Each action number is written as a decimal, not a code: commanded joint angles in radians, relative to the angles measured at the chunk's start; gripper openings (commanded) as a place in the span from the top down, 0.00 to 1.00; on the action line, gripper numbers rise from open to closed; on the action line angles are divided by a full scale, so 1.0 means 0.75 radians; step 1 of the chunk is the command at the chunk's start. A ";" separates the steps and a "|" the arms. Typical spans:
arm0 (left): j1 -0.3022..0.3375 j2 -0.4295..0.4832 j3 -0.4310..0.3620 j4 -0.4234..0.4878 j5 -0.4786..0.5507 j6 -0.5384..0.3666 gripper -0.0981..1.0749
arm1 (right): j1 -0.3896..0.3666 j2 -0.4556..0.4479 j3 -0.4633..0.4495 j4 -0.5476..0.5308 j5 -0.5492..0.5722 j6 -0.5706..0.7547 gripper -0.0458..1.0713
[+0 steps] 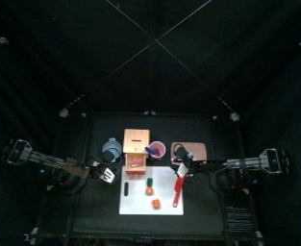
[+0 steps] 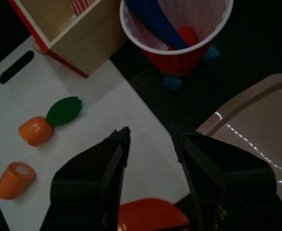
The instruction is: Drop sushi roll in drawer
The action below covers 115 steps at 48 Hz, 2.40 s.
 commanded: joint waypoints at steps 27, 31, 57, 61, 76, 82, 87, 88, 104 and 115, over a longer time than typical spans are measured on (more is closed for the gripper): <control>0.389 0.272 -0.458 -0.440 0.051 1.327 0.30 | -0.010 -0.022 -0.029 0.016 -0.002 0.000 0.25; 0.395 0.346 -0.517 -0.448 0.051 1.424 0.30 | -0.010 -0.022 -0.029 0.016 -0.004 0.000 0.25; 0.393 0.706 -0.759 -0.278 0.137 1.691 0.30 | -0.012 -0.025 -0.020 0.051 0.002 0.000 0.25; 0.393 0.726 -0.775 -0.288 0.155 1.708 0.30 | -0.012 -0.025 -0.020 0.059 0.002 0.000 0.25; 0.307 0.757 -0.771 -0.323 0.219 1.700 0.29 | -0.010 -0.051 -0.018 0.074 0.010 0.000 0.25; 0.297 0.767 -0.781 -0.321 0.217 1.700 0.29 | -0.010 -0.057 -0.020 0.078 0.010 0.000 0.25; 0.280 0.765 -0.789 -0.319 0.217 1.706 0.29 | -0.002 -0.057 -0.018 0.096 0.010 0.000 0.25; 0.278 0.765 -0.789 -0.317 0.219 1.708 0.29 | -0.002 -0.059 -0.016 0.098 0.010 0.000 0.25; 0.274 0.777 -0.783 -0.290 0.227 1.714 0.28 | -0.002 -0.086 -0.010 0.102 0.037 0.000 0.25; 0.274 0.779 -0.789 -0.290 0.233 1.714 0.15 | -0.002 -0.100 -0.010 0.102 0.043 0.000 0.25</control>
